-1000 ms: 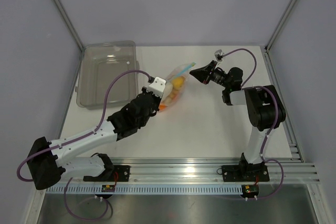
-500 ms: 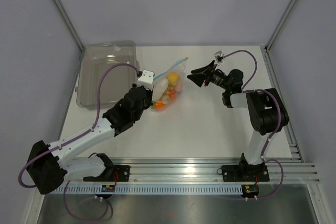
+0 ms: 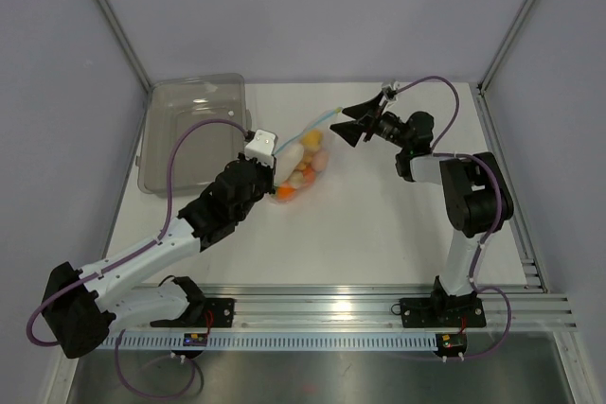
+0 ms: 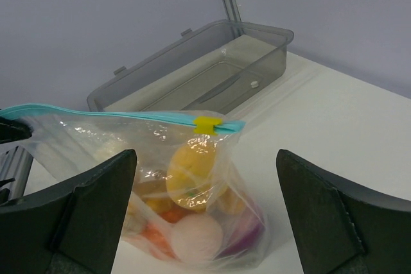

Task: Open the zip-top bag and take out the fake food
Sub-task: Pick up the zipper food storage bag at the center of the board.

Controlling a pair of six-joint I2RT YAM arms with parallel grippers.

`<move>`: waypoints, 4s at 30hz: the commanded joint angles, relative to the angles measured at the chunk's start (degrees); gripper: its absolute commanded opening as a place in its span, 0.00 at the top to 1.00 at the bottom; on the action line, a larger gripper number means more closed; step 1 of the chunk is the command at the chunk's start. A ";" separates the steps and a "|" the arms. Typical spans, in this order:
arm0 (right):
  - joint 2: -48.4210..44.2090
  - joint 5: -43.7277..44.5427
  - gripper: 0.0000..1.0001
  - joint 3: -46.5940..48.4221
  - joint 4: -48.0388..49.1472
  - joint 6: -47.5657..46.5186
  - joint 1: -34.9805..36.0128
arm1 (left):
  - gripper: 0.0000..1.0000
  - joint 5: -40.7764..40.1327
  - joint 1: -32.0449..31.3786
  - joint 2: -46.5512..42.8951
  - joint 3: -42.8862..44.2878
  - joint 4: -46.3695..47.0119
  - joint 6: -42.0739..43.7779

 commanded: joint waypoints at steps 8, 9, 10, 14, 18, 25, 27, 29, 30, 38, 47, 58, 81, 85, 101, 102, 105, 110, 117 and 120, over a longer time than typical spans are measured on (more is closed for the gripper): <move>5.79 -3.45 0.08 6.70 5.51 4.86 0.23 | 1.00 0.63 0.10 0.97 1.36 3.01 -0.35; 5.97 -3.89 0.10 7.14 5.52 5.22 0.32 | 1.00 0.63 0.10 0.97 1.36 3.01 -0.35; 6.23 -4.24 0.13 7.31 5.52 5.31 0.40 | 1.00 0.63 0.10 0.97 1.36 3.01 -0.35; 6.41 -5.13 0.17 7.67 4.82 5.32 1.37 | 1.00 0.46 0.10 0.97 1.45 2.92 -0.35; 6.32 -7.14 0.39 8.63 2.63 5.23 2.25 | 1.00 -0.42 0.10 1.14 1.62 2.74 -0.43; 3.61 -5.75 1.00 6.18 -0.18 4.00 2.78 | 1.00 -1.92 0.10 1.49 2.33 1.60 -0.96; 2.81 -4.78 1.00 4.95 -0.71 4.26 2.87 | 0.98 -1.92 0.10 1.06 2.33 1.51 -1.14; 1.58 -4.34 1.00 4.07 -0.72 4.79 3.22 | 0.78 -1.74 0.10 0.18 2.33 1.25 -1.66; 0.27 -3.47 1.00 3.02 -0.98 4.70 3.57 | 0.59 -1.39 0.10 -0.17 2.33 1.08 -1.84; -12.82 7.77 1.00 -2.88 -21.60 -11.19 9.80 | 0.28 1.85 0.01 -3.60 2.42 0.19 -1.84; -25.48 18.06 1.00 -9.47 -29.09 -10.68 15.17 | 0.27 6.51 -0.43 -3.43 2.59 1.95 0.35; -29.89 28.00 1.00 -9.47 -40.71 -13.94 23.96 | 0.29 10.83 -3.59 -1.94 3.38 5.21 4.84; -31.20 25.64 1.00 -12.37 -35.96 -11.21 25.10 | 0.86 3.09 -5.17 5.19 7.43 1.16 6.16; -31.73 24.50 0.93 -13.42 -34.38 -11.73 25.19 | 1.00 4.49 -4.38 4.40 6.72 1.69 5.45; -37.44 24.49 0.01 -22.99 -24.28 -26.24 24.49 | 1.00 9.24 -3.77 1.14 5.14 2.22 5.45; -38.40 24.75 0.00 -23.53 -22.79 -26.24 24.14 | 1.00 9.59 -3.77 1.14 5.23 1.96 5.45; -38.85 21.43 0.00 -23.97 -21.55 -25.28 21.16 | 1.00 11.35 -3.77 0.35 4.88 2.21 5.45; -36.57 15.19 0.01 -23.01 -19.00 -21.85 16.58 | 1.00 13.99 -3.77 -1.67 3.91 2.92 5.45; -31.57 5.61 0.02 -20.46 -15.04 -17.01 12.45 | 1.00 17.94 -3.77 -1.93 4.61 1.34 5.45; -30.95 2.61 0.02 -19.05 -15.75 -16.40 12.36 | 1.00 19.61 -3.77 -1.85 4.79 1.08 5.45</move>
